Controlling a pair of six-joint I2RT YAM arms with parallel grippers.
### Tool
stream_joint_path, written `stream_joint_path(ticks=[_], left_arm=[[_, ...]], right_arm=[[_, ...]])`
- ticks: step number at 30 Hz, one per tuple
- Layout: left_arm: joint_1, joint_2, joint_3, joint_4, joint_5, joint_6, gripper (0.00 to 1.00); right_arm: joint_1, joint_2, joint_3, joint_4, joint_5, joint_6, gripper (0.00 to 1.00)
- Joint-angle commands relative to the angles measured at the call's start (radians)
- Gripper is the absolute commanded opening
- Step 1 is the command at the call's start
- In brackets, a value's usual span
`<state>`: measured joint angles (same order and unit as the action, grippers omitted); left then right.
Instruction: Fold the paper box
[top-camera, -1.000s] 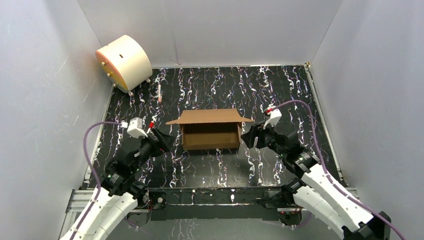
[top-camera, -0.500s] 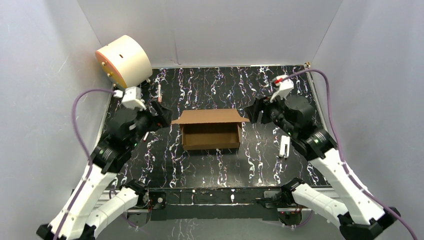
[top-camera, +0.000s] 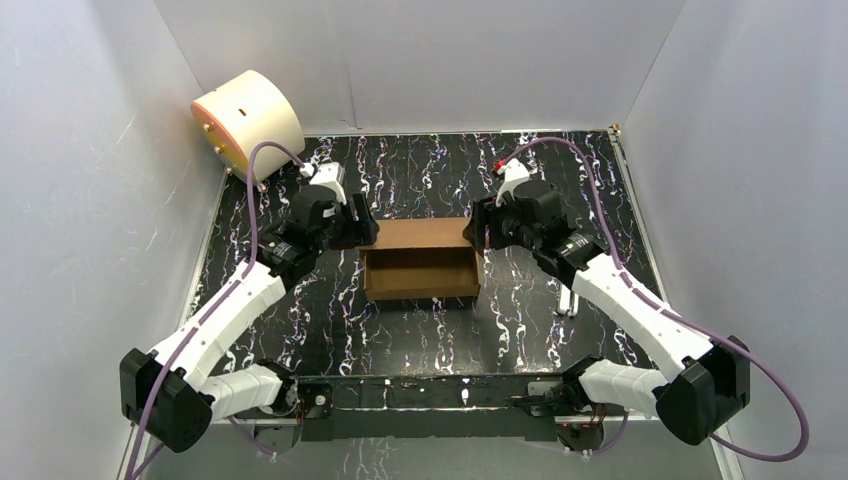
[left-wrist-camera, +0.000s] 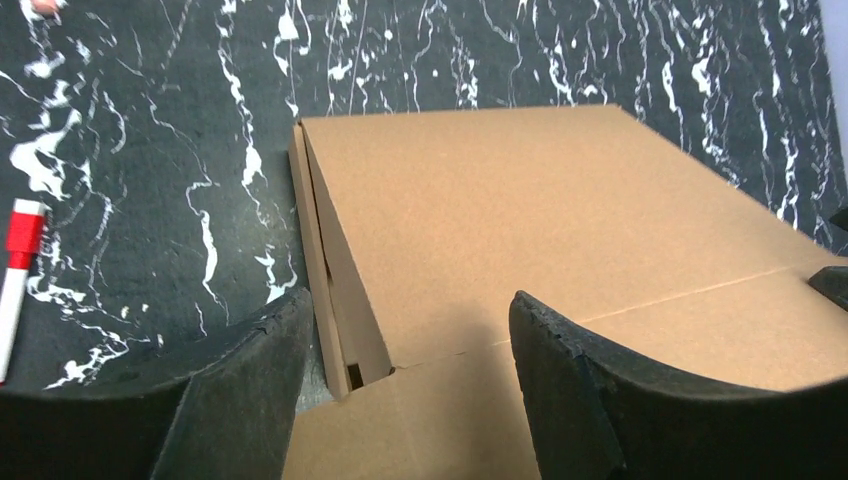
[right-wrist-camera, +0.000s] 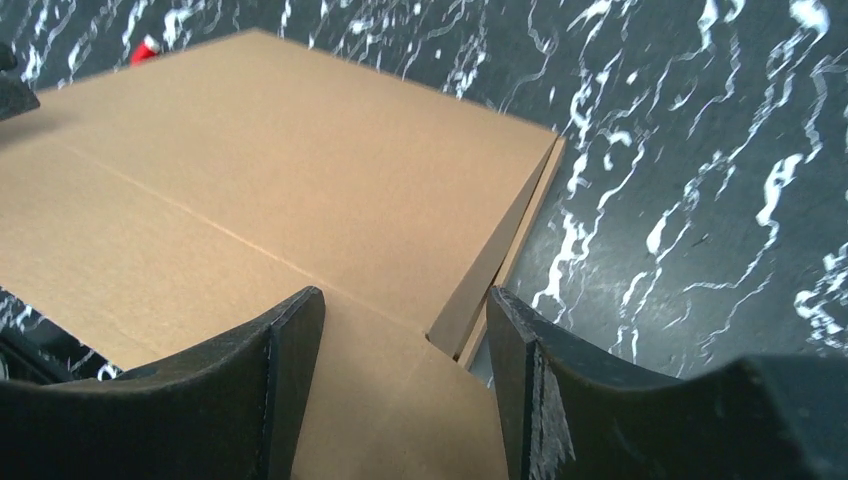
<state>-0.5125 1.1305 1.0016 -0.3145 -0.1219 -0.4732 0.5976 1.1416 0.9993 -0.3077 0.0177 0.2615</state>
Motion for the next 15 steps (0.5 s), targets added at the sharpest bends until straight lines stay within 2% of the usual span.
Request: stream_joint_path(ticks=[1,7,15], left_arm=[[0.005,-0.027,-0.089,0.048,0.072,-0.025,0.67],[0.005,-0.047,-0.227,0.093,0.122,-0.081,0.62],[0.005,-0.077,-0.370,0.155,0.097,-0.131,0.61]], right_arm=[[-0.001,-0.008,-0.088,0.085,-0.081,0.025,0.68],[-0.001,-0.044,-0.215,0.134,-0.102,0.055,0.67],[0.000,-0.064,-0.361,0.225,-0.088,0.072,0.66]])
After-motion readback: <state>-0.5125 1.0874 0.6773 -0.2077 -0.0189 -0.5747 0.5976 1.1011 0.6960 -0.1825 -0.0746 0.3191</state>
